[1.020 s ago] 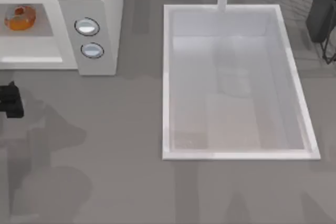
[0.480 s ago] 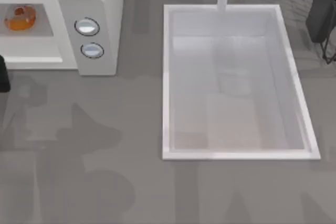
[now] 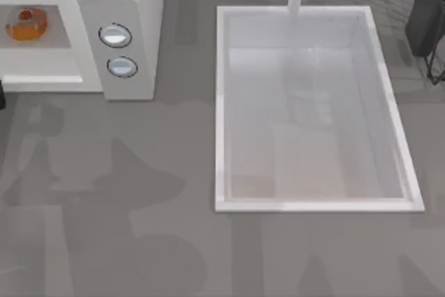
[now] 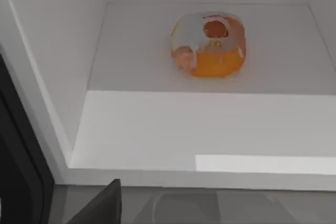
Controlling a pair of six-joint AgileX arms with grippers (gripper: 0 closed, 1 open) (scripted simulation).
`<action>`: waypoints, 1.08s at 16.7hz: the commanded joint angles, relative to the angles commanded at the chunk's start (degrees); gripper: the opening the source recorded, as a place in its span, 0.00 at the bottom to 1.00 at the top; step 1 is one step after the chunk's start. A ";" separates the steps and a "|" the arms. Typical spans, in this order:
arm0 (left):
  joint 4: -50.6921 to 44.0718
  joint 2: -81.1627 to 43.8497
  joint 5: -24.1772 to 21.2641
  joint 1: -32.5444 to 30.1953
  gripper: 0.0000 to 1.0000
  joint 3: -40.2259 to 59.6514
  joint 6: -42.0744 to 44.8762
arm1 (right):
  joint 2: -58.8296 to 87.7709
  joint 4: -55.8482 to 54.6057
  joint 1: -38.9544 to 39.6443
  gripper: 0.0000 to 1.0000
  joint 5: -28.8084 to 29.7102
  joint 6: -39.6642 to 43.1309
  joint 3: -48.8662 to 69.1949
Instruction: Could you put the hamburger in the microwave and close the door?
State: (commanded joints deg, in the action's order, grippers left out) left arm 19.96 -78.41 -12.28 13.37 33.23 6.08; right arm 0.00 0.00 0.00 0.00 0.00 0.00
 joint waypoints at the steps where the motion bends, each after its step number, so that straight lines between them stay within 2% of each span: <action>1: -0.01 0.07 0.01 -0.02 1.00 -0.03 0.00 | 0.00 0.00 0.00 1.00 0.00 0.00 0.00; 4: -0.70 3.77 0.45 -0.71 1.00 -1.31 -0.25 | 0.00 0.00 0.00 1.00 0.00 0.00 0.00; 9: -4.32 18.72 2.98 -3.19 1.00 -7.53 -1.48 | 0.00 0.00 0.00 1.00 0.00 0.00 0.00; 18: -15.99 60.99 9.26 -10.04 1.00 -25.97 -4.49 | 0.00 0.00 0.00 1.00 0.00 0.00 0.00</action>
State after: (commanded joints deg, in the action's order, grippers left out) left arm 3.97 -17.41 -3.02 3.33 7.26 1.59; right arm 0.00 0.00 0.00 0.00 0.00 0.00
